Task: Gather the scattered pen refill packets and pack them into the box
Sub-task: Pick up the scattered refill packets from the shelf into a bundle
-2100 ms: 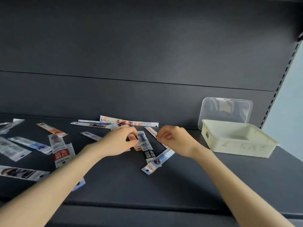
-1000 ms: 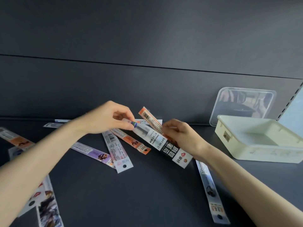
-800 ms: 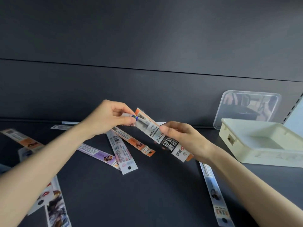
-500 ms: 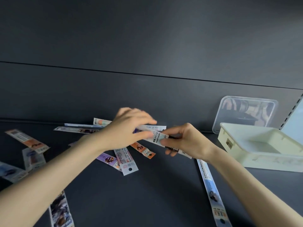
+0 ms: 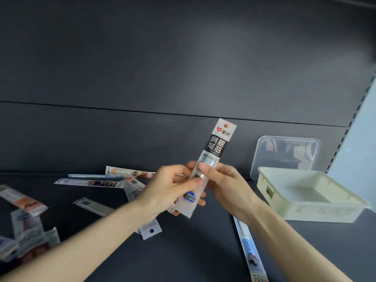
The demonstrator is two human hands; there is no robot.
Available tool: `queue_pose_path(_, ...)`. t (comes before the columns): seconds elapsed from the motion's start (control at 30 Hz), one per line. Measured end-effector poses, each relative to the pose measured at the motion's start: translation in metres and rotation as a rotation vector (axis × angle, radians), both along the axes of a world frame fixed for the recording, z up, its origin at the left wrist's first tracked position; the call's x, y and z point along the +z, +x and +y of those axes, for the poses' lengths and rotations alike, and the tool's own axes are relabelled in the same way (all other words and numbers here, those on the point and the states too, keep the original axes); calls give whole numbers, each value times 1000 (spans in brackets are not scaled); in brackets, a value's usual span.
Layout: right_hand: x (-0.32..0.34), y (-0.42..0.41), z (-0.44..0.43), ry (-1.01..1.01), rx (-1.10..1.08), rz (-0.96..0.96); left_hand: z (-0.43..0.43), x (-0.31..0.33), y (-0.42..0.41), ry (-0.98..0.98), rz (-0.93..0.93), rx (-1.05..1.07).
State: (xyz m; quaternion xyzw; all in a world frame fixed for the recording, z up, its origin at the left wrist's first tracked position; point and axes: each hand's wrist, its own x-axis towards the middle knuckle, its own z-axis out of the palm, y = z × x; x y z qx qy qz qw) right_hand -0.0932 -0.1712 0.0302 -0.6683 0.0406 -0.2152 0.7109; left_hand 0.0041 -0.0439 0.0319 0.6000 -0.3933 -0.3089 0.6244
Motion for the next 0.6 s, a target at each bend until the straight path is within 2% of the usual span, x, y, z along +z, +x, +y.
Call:
queue_pose_path(0.17, 6, -20, -12, 64, -60, 43, -5, 4, -14, 40, 64, -70)
queue_pose_path(0.3, -1, -47, -16, 109, -15, 64, -12, 1, -47, -4, 33, 31)
queue_pose_path(0.47, -6, -81, -26, 258, 93, 3, -24, -12, -94, -8, 23, 178)
queue_pose_path(0.53, -7, -97, -36, 285, 72, -25, -28, -18, -109, 56, -82, 205)
queue_pose_path(0.6, -10, -114, -49, 282, 16, -40, -31, -29, -122, 152, -307, 265)
